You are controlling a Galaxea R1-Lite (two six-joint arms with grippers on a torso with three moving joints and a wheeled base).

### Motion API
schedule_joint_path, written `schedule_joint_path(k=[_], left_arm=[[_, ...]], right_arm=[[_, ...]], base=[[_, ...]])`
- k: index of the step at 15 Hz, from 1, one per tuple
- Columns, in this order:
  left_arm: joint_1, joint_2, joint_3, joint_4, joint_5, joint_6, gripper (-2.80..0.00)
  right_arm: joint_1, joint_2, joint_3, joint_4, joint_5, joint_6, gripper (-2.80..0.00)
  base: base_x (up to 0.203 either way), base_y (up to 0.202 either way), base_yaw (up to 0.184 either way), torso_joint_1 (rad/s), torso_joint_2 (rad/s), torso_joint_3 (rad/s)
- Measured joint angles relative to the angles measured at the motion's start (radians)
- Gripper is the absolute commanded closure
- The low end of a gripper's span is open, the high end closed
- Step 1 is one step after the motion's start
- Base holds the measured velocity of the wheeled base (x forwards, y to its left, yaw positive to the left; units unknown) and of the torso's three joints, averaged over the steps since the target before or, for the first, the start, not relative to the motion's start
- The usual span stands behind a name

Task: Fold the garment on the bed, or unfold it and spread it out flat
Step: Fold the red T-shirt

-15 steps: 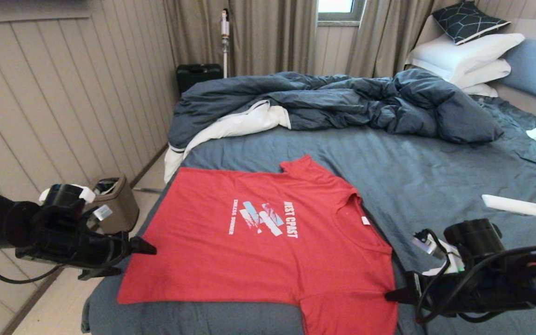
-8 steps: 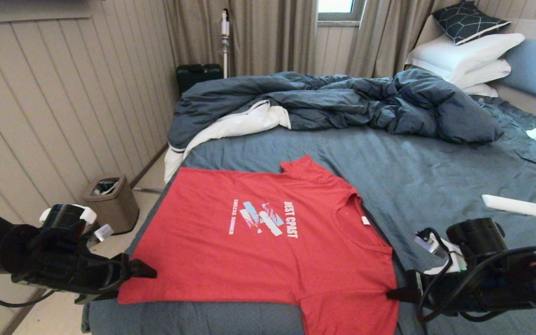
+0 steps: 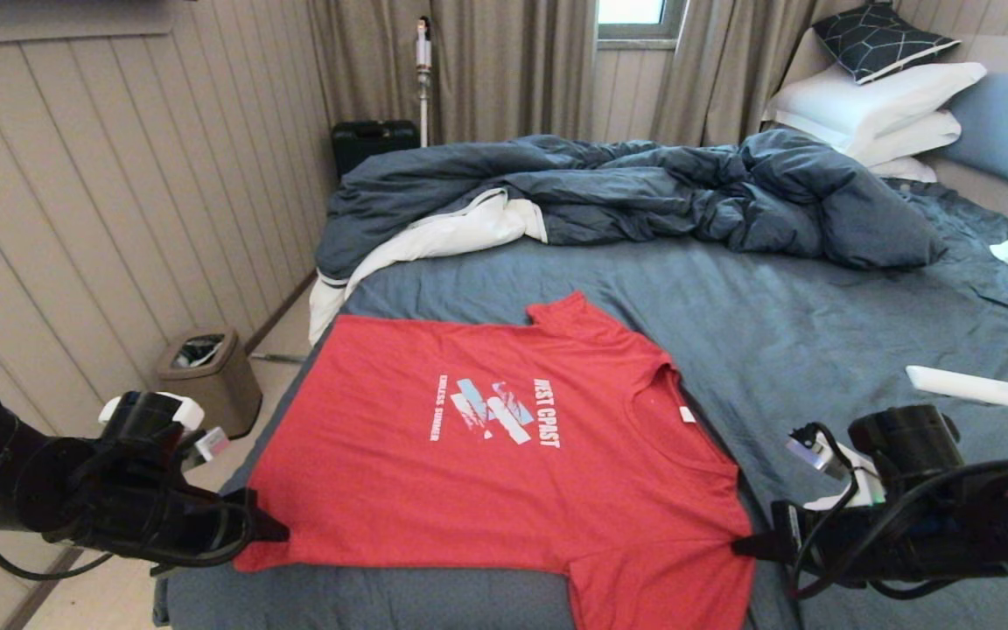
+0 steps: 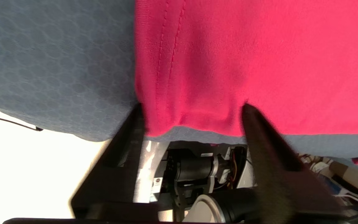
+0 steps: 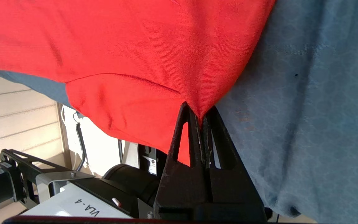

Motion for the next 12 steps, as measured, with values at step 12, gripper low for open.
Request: schedule_joint_path(k=[12], left_arm=[[-0.009, -0.144, 0.148, 0.017, -0.013, 0.001, 0.00]], right_arm=[[-0.028, -0.075, 0.093, 0.008, -0.001, -0.004, 0.00]], base=[[0.000, 0.000, 0.000, 0.000, 0.00, 0.000]])
